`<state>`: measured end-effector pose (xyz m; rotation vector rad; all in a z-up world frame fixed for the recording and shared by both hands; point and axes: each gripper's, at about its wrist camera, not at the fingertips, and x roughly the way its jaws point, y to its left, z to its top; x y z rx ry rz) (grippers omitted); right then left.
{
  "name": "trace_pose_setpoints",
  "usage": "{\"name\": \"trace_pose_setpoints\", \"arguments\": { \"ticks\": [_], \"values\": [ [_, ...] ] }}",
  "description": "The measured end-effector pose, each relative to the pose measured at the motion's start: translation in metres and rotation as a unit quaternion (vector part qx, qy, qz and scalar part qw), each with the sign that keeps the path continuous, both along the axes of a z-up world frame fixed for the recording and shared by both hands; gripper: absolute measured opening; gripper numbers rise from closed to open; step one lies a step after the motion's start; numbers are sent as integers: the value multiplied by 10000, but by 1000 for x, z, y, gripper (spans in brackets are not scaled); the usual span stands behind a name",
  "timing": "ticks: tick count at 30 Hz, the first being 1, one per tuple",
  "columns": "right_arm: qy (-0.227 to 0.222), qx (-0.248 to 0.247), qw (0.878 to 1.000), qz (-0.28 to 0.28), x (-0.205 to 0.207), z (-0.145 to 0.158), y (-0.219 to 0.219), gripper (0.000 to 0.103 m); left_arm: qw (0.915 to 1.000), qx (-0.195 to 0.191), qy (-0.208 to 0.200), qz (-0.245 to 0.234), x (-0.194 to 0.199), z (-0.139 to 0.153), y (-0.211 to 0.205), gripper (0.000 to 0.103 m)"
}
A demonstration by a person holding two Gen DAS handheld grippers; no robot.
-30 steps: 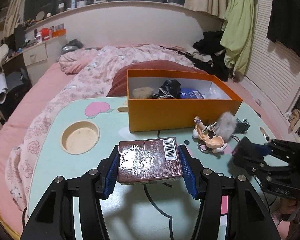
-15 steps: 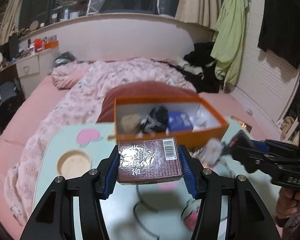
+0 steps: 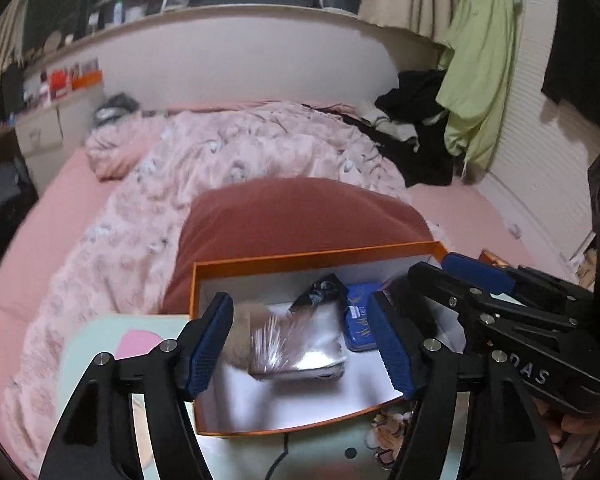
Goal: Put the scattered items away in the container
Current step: 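Open the left gripper to drop the carton into the box while the right gripper drops the sponge in, then withdraw both grippers from the box back toward the table items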
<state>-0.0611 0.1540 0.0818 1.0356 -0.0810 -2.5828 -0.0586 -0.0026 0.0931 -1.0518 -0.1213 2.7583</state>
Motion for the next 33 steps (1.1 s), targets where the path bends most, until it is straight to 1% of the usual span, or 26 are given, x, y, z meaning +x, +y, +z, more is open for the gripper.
{"name": "trace_pose_setpoints", "arguments": {
  "ticks": [2,4,6,7,11,15,17,19,22,24,25,26,28,29,31,33],
  "values": [
    [24,-50,10000,-34,2,-1,3,44,10000,44,81,34,9,-2,-3,80],
    [115,-100,9999,-69,11,0,8,61,9998,69,161,53,20,-2,-6,81],
    [215,-157,9996,-94,23,1,13,68,9998,81,161,41,30,-1,-9,82],
    [223,-181,9996,-83,28,2,14,68,9998,92,153,21,35,-1,-9,83],
    [185,-209,9996,-26,53,2,18,68,9999,59,121,-62,62,-2,-7,95],
    [70,-165,9998,24,84,-6,19,71,9996,-222,2,-158,93,-18,-1,96],
    [23,-124,9999,19,100,-12,22,71,9989,-393,-169,-216,108,-32,2,96],
    [-48,-61,10000,16,114,-20,23,71,9979,-477,-362,-242,117,-45,4,96],
    [-244,202,9995,88,130,-36,21,71,9955,-604,-701,-226,120,-68,7,96],
    [-334,501,9981,93,137,-48,18,71,9927,-715,-959,-134,118,-82,9,96],
    [-368,609,9974,79,141,-54,19,71,9915,-806,-1019,-98,117,-86,10,97],
    [-413,697,9967,63,142,-60,20,71,9909,-891,-1001,-82,117,-87,12,99],
    [-517,819,9953,39,143,-70,21,71,9905,-863,-1062,-149,117,-90,13,103],
    [-586,901,9942,22,143,-76,22,71,9905,-872,-1054,-151,117,-91,13,103],
    [-639,1090,9920,-53,143,-81,20,75,9907,-867,-1041,-125,118,-92,13,103],
    [-666,1149,9911,-91,142,-79,17,80,9908,-855,-1038,-119,118,-93,13,103]
  ]
}}
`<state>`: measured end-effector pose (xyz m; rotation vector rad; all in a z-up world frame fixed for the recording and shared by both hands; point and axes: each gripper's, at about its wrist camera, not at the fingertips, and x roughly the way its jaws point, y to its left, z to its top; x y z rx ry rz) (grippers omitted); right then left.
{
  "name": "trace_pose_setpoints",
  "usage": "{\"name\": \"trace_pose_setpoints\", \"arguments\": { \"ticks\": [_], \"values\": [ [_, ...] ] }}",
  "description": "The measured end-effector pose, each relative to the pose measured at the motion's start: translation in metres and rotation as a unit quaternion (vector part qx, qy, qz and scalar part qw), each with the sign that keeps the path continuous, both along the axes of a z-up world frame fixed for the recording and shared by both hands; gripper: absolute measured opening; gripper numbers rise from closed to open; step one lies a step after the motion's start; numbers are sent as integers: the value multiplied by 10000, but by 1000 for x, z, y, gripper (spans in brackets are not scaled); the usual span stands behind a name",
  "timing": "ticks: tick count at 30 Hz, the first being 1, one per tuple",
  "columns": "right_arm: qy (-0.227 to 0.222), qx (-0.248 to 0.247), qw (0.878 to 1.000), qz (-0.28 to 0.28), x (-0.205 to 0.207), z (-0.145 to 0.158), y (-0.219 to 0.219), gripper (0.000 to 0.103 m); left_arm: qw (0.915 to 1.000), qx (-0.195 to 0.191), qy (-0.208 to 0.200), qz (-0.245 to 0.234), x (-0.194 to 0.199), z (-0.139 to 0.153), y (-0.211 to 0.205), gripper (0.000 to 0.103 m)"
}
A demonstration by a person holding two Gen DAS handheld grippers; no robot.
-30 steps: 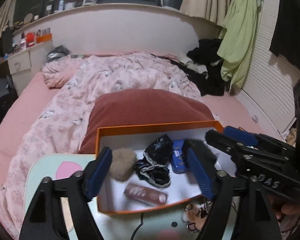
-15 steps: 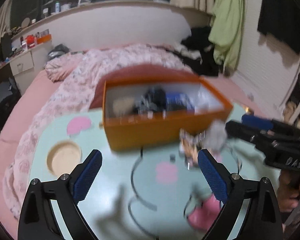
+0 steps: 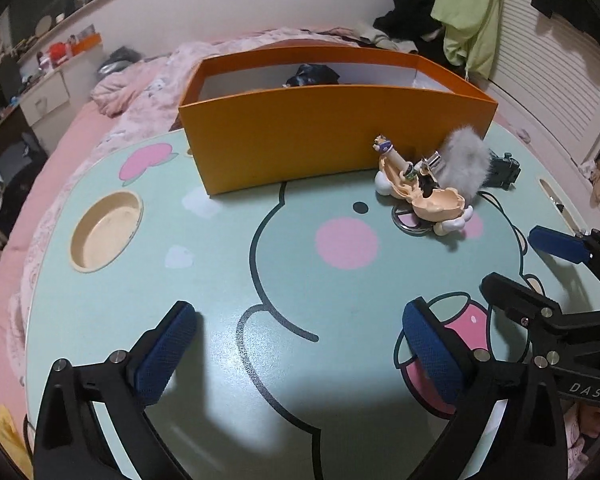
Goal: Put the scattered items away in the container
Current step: 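Withdraw both grippers from the box back toward the table items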
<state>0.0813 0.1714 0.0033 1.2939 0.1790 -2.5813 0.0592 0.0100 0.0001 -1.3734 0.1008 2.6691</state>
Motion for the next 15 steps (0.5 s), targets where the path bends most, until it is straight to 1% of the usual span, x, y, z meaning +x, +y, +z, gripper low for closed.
{"name": "trace_pose_setpoints", "arguments": {
  "ticks": [1,5,15],
  "values": [
    [-17,9,10000,-4,-1,2,-1,81,10000,0,4,1,0,0,0,103],
    [-17,0,10000,-5,-1,7,-2,82,10000,3,-1,-1,0,0,-1,103],
    [-18,-1,10000,-7,-1,7,-1,82,10000,2,-1,-2,1,0,-1,103]
  ]
}}
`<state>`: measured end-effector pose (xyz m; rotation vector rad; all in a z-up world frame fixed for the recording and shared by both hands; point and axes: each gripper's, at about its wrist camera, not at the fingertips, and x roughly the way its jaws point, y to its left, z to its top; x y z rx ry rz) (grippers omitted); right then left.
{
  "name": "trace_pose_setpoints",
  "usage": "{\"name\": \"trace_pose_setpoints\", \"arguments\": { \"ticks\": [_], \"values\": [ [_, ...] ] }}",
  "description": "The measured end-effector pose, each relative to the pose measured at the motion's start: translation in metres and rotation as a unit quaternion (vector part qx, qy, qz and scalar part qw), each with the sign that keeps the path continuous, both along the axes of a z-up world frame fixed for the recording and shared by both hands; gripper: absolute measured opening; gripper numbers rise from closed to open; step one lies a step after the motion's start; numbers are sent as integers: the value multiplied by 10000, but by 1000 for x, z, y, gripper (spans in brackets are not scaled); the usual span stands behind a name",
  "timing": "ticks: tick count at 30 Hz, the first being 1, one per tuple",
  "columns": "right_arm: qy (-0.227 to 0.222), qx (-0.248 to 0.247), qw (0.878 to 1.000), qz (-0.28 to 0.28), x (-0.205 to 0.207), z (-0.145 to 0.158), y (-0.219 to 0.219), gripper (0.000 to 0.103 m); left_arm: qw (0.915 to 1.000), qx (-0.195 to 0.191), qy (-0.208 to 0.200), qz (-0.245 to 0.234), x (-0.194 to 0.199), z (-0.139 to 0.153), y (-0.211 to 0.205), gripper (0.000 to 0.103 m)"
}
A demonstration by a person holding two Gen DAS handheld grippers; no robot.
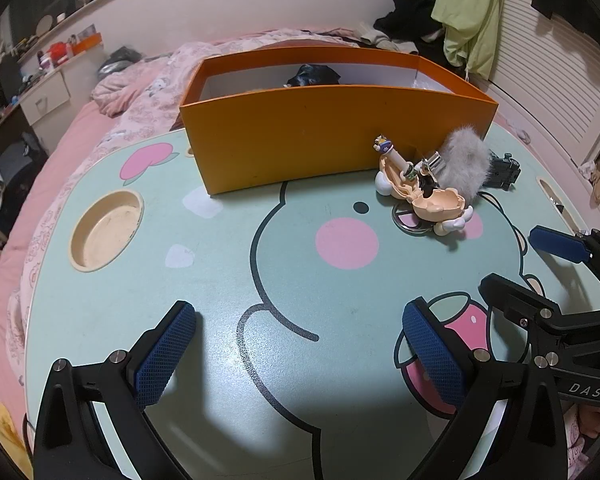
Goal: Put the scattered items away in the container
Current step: 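Withdraw both grippers from the box back toward the table items, then grasp the green toy car with the right gripper and lift it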
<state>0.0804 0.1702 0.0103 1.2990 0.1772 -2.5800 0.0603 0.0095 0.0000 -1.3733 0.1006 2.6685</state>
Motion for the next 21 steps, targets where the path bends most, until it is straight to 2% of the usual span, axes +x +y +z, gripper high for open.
{"name": "trace_pose_setpoints", "arguments": {
  "ticks": [17,21],
  "values": [
    [4,-10,10000,-14,0,-1,2,82,10000,2,2,-1,1,0,0,103],
    [5,-135,9999,-34,-1,-2,8,82,10000,5,1,-1,2,0,0,103]
  ]
}}
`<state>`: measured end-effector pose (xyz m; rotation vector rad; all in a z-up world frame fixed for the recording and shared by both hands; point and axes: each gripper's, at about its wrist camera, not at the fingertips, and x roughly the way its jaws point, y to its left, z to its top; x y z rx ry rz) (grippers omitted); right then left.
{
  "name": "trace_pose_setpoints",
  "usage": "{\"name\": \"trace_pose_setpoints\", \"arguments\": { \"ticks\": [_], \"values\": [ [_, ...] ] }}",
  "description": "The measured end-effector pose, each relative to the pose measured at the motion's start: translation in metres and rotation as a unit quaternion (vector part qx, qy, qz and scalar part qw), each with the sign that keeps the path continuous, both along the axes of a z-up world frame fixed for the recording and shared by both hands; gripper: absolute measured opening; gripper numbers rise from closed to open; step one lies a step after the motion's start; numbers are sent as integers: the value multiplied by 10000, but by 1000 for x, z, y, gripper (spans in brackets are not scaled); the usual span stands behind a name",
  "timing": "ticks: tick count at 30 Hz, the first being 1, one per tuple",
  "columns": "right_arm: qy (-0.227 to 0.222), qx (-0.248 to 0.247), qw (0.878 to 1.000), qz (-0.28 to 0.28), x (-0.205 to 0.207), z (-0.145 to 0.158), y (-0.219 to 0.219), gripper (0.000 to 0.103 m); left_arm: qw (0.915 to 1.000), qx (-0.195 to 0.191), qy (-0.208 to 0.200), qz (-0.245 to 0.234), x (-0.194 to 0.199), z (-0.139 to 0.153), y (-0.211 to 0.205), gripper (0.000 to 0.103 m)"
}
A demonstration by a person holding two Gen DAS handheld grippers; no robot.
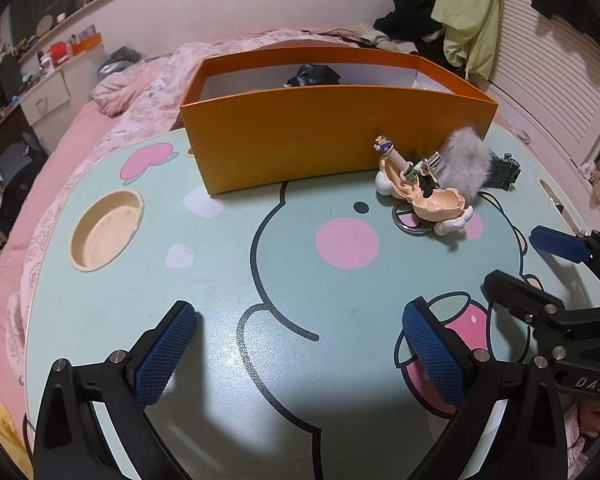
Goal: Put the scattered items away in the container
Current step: 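Grasp the green toy car with the right gripper and lift it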
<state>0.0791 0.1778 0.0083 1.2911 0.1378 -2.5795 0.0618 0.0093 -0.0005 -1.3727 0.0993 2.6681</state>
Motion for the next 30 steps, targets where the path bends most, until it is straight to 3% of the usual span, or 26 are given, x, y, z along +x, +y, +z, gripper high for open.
{"name": "trace_pose_setpoints", "arguments": {
  "ticks": [7,15,19,23,27,30],
  "values": [
    [196,-1004,9945,-241,-3,11,38,82,10000,4,-1,2,0,1,0,103],
    [453,-702,9946,-616,-29,22,66,82,10000,4,0,1,1,1,0,103],
    [340,-484,9977,-331,-53,18,61,82,10000,7,0,1,1,1,0,103],
    [199,-80,9992,338,-73,12,46,82,10000,7,-1,2,1,1,0,103],
    [219,436,9945,924,-90,1,34,82,10000,6,0,2,1,1,-1,103],
    [149,512,9894,1352,-93,-8,28,80,10000,7,0,0,1,1,-1,103]
  ]
}}
